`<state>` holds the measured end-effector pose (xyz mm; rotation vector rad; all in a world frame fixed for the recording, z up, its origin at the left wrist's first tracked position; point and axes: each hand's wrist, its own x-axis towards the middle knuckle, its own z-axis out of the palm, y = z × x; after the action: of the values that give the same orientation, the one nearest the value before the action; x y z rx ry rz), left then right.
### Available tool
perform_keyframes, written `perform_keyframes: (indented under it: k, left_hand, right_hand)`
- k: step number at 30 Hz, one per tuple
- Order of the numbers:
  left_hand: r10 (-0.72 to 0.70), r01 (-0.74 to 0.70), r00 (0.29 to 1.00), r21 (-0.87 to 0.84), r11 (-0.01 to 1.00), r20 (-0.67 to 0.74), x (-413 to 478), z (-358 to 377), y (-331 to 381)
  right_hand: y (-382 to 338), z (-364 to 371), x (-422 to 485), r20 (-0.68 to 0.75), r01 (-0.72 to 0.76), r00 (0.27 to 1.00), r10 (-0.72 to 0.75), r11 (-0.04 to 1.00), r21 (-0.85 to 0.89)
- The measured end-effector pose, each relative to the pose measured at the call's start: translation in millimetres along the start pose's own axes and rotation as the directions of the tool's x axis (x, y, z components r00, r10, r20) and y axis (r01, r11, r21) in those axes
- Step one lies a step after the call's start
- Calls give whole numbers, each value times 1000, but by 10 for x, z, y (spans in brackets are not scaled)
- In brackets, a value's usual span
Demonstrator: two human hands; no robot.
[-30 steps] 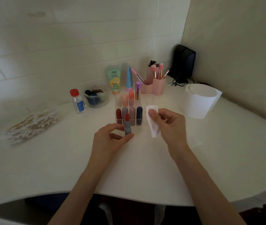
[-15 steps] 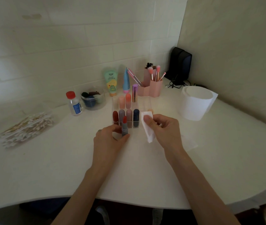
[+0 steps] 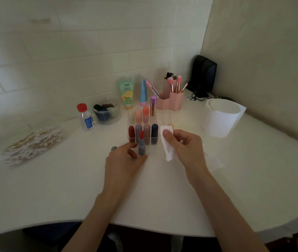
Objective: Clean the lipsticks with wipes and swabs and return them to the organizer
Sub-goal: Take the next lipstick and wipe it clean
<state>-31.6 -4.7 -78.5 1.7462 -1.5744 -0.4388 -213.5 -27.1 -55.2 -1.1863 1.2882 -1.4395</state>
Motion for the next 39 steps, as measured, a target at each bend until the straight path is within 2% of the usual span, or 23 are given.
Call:
perform_keyframes:
  k: [2,5,8,10,12,15,17,19,21,23,25,29,34,37,39]
  left_hand:
    - [23,-24,998,-19,1000,-57,-55,-66,-24]
    - [78,-88,967,-31,996,-244,-130,-190,-81]
    - [150,-139,912,58,989,-381,-116,-313,-184]
    - [175,-126,920,158,979,-350,-70,-370,-291]
    - [149,-95,960,226,969,-236,-18,-398,-383]
    - [91,-69,991,208,976,-98,32,-376,-426]
    - [84,-71,991,117,991,-107,37,-371,-424]
    - [26,-48,989,-149,988,-145,25,-399,-407]
    - [-65,8,993,-478,878,-103,15,-463,-376]
    - [-73,29,997,-664,747,-40,-7,-528,-339]
    - [-34,22,999,-728,686,-2,-33,-561,-320]
    - [20,15,999,-755,656,38,-49,-558,-312]
    - [94,-5,993,-790,613,67,-26,-557,-336]
    - [111,-3,990,-794,608,81,-18,-539,-362]
    - [142,-20,987,-807,590,79,-15,-527,-381]
  right_hand:
    - [-5,-3,1,-3,15,1000,-15,1000,1]
    - [-19,0,-2,-11,49,999,-49,999,14]
    - [3,-15,6,-15,89,996,-88,995,53]
    - [4,-19,7,-1,112,994,-112,990,87]
    - [-33,-9,-19,41,140,988,-146,984,109]
    - [-100,-10,-80,136,162,974,-179,978,132]
    - [-123,-22,-102,208,170,957,-200,974,152]
    - [-125,-27,-112,283,209,927,-245,966,152]
    - [-120,6,-133,334,240,903,-271,962,130]
    - [-96,79,-174,386,304,869,-309,950,75]
    - [-38,164,-215,412,456,813,-411,890,-11]
    - [73,280,-257,371,707,669,-644,705,-51]
    - [114,333,-355,278,766,641,-715,621,-168]
    - [131,345,-356,255,814,579,-775,532,-232]
    - [118,342,-377,241,814,577,-780,526,-247]
